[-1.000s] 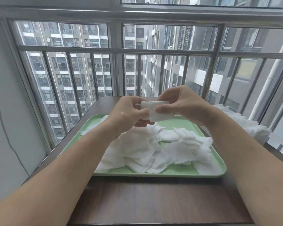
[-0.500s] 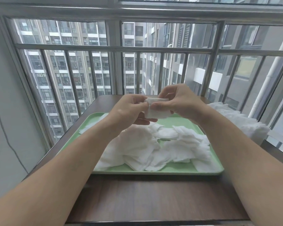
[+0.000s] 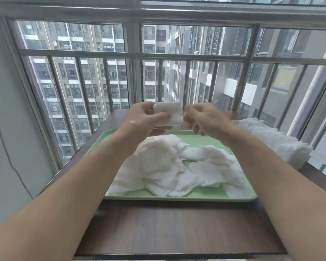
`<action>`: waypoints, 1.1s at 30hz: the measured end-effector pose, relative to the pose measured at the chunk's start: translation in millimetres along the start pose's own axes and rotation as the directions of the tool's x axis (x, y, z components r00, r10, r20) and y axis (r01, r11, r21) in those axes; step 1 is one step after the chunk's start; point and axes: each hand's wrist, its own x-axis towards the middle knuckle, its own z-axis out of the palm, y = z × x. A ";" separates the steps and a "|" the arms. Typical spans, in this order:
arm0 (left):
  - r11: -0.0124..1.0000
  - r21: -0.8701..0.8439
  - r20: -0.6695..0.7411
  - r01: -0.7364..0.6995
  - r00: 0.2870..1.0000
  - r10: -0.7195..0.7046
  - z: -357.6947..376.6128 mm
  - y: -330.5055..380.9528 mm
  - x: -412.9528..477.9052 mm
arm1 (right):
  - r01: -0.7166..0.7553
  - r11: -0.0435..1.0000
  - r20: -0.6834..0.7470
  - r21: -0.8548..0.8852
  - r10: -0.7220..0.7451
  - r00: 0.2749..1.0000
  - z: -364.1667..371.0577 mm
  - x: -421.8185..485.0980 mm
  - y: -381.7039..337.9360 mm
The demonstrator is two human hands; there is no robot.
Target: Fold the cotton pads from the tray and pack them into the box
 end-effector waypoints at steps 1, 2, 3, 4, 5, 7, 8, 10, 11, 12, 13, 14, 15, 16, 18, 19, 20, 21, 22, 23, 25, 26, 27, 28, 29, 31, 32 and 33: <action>1.000 0.005 -0.038 0.000 0.999 0.000 -1.2 -0.9 1.0 | -0.022 0.998 0.036 -0.054 0.024 0.999 1.2 -0.4 2.7; 1.000 0.008 -0.068 0.001 0.998 -0.001 -2.5 -1.6 1.6 | -0.039 0.994 0.076 -0.104 0.047 0.996 4.0 -0.8 4.7; 1.000 0.009 -0.087 0.003 0.996 -0.002 -3.4 -2.1 2.1 | -0.053 0.989 0.110 -0.139 0.069 0.991 7.7 -1.1 6.6; 1.000 0.009 -0.097 0.004 0.995 -0.003 -3.8 -2.5 2.3 | -0.068 0.985 0.136 -0.159 0.091 0.987 12.3 -1.5 7.6; 1.000 0.009 -0.102 0.005 0.995 -0.004 -4.2 -2.7 2.2 | -0.085 0.982 0.153 -0.166 0.111 0.982 16.9 -1.8 7.6; 1.000 0.010 -0.106 0.004 0.994 -0.002 -3.9 -2.6 2.1 | -0.097 0.985 0.160 -0.146 0.120 0.980 23.0 -2.7 6.0; 1.000 0.011 -0.108 0.002 0.994 -0.001 -3.7 -2.5 2.1 | -0.091 0.989 0.156 -0.120 0.109 0.982 24.1 -2.7 5.1; 1.000 0.015 -0.114 0.002 0.994 0.000 -3.8 -2.8 2.6 | -0.079 0.995 0.149 -0.062 0.088 0.985 22.9 -2.8 2.8; 1.000 0.019 -0.120 0.005 0.993 -0.002 -4.1 -3.0 3.0 | -0.080 0.996 0.151 -0.034 0.084 0.985 21.3 -2.9 1.6; 1.000 0.021 -0.127 0.007 0.992 -0.005 -4.3 -3.2 3.7 | -0.085 0.996 0.156 -0.002 0.084 0.984 19.4 -3.3 0.2; 1.000 0.022 -0.137 0.009 0.991 -0.005 -4.6 -3.7 4.6 | -0.095 0.995 0.164 0.039 0.087 0.983 17.4 -3.7 -0.6; 1.000 0.023 -0.152 0.009 0.988 -0.006 -4.8 -4.1 5.6 | -0.111 0.989 0.171 0.093 0.094 0.981 15.0 -4.0 -1.2; 1.000 0.024 -0.175 0.012 0.985 -0.007 -4.8 -4.9 6.9 | -0.131 0.979 0.174 0.159 0.103 0.979 11.9 -4.4 -1.5; 0.999 0.029 -0.203 0.014 0.979 -0.007 -5.2 -5.9 8.2 | -0.148 0.962 0.175 0.229 0.109 0.979 8.2 -4.5 -1.4; 0.999 0.051 -0.246 0.013 0.969 0.000 -6.3 -7.8 10.6 | -0.156 0.922 0.171 0.354 0.101 0.980 0.0 -4.4 -0.9; 0.998 0.055 -0.253 0.014 0.967 0.000 -6.6 -8.6 11.4 | -0.148 0.904 0.168 0.401 0.086 0.982 -3.7 -4.1 -0.8; 0.999 0.049 -0.254 0.020 0.967 -0.007 -6.6 -9.3 11.9 | -0.132 0.887 0.163 0.442 0.065 0.985 -6.7 -4.1 -1.1; 0.999 0.031 -0.247 0.029 0.969 -0.021 -6.5 -9.8 12.2 | -0.111 0.869 0.155 0.482 0.040 0.987 -9.0 -4.1 -1.5; 0.999 0.010 -0.238 0.042 0.971 -0.038 -6.2 -10.4 12.5 | -0.091 0.848 0.149 0.522 0.014 0.989 -10.8 -4.5 -2.4; 0.998 -0.006 -0.225 0.055 0.973 -0.055 -5.6 -10.7 12.7 | -0.075 0.824 0.147 0.561 -0.010 0.989 -12.2 -4.9 -3.4; 0.997 -0.012 -0.191 0.079 0.978 -0.079 -3.6 -10.6 11.0 | -0.056 0.774 0.161 0.631 -0.060 0.985 -13.9 -6.3 -5.7; 0.996 -0.017 -0.170 0.088 0.981 -0.089 -2.3 -10.3 9.6 | -0.053 0.746 0.174 0.663 -0.085 0.981 -14.3 -6.9 -6.6; 0.995 -0.028 -0.148 0.095 0.984 -0.098 -1.0 -10.3 8.8 | -0.049 0.720 0.184 0.692 -0.110 0.977 -14.5 -7.5 -7.1; 0.994 -0.039 -0.129 0.100 0.986 -0.104 0.1 -10.5 8.0 | -0.046 0.697 0.192 0.716 -0.132 0.973 -14.2 -7.7 -7.1; 0.994 -0.043 -0.111 0.101 0.988 -0.105 1.4 -10.7 7.4 | -0.043 0.678 0.197 0.734 -0.151 0.969 -14.3 -7.5 -7.0; 0.995 -0.034 -0.075 0.097 0.992 -0.099 3.4 -11.6 6.7 | -0.043 0.648 0.207 0.760 -0.179 0.962 -14.4 -7.4 -6.7; 0.995 -0.028 -0.059 0.091 0.994 -0.093 4.2 -11.6 6.4 | -0.041 0.638 0.207 0.769 -0.188 0.960 -14.9 -7.2 -6.7; 0.996 -0.026 -0.041 0.084 0.996 -0.085 5.0 -11.6 6.0 | -0.037 0.633 0.202 0.774 -0.191 0.961 -15.1 -7.0 -6.4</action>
